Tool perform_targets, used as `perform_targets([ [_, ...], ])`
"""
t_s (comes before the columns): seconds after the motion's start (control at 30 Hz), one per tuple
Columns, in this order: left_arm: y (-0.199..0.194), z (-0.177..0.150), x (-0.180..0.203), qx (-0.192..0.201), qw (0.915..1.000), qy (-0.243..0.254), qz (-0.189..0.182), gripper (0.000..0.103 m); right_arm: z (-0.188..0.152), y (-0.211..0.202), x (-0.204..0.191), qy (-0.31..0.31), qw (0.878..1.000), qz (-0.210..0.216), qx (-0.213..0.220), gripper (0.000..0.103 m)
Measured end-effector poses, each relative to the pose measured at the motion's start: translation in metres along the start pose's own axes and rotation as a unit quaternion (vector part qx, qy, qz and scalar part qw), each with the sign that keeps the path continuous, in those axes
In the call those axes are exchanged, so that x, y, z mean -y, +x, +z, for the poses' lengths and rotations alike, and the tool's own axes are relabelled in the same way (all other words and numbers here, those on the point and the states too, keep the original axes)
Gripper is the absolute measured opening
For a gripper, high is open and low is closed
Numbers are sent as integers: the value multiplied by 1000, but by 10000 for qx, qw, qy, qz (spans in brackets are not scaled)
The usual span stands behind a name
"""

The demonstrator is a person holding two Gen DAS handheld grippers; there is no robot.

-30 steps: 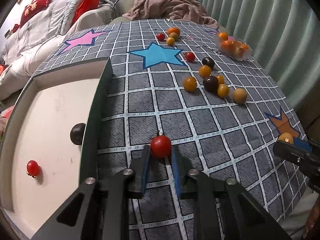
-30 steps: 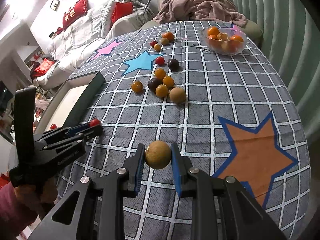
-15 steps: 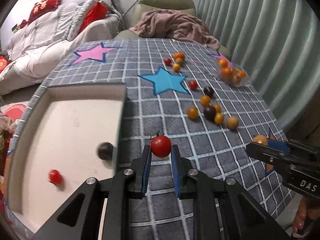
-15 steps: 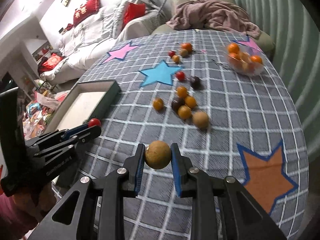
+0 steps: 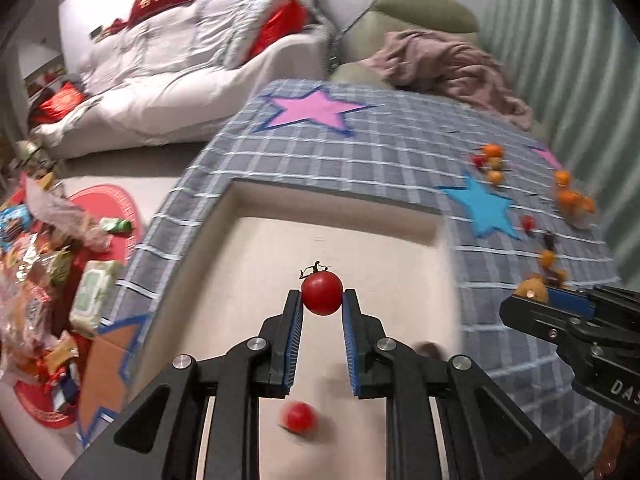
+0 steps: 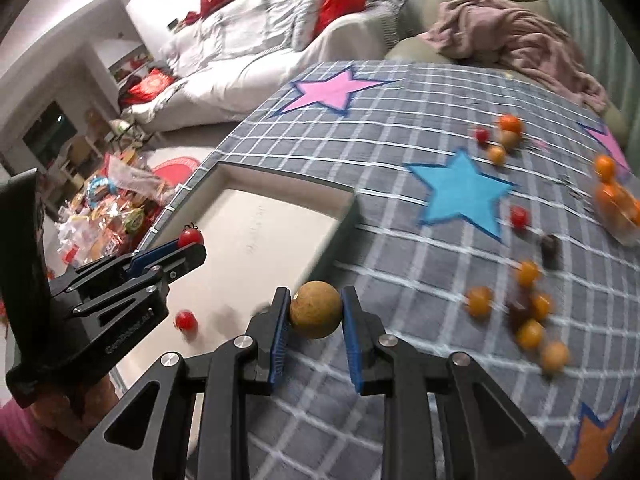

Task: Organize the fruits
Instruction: 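Carry both fruits over the white tray and open both tools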

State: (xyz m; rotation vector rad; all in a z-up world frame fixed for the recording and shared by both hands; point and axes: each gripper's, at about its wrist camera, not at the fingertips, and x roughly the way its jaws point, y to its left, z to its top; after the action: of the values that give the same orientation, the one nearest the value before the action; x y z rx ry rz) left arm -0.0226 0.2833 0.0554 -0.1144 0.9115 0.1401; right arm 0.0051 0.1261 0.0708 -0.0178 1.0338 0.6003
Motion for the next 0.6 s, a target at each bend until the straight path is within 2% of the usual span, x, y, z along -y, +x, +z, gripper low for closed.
perform_targets([
  [0.27,44,9,-19,-452,9985,-109,301,21,29,67,-22,-209,9988,-76,-444,28],
  [0.5,57,7,-23,-587,9975,-187,348,24,39,89,-28,-341,9970,-224,-652,28],
  [0.53,58,7,-23,-618,9972,-179,371,27,39,90,-29,-371,9968,-230,-668,29],
  [0.57,58,8,-23,-597,9972,-189,418,44,38,90,-29,-381,9968,-231,-665,31],
  [0.6,58,8,-25,-593,9968,-215,483,54,39,89,-29,-381,9969,-245,-646,34],
])
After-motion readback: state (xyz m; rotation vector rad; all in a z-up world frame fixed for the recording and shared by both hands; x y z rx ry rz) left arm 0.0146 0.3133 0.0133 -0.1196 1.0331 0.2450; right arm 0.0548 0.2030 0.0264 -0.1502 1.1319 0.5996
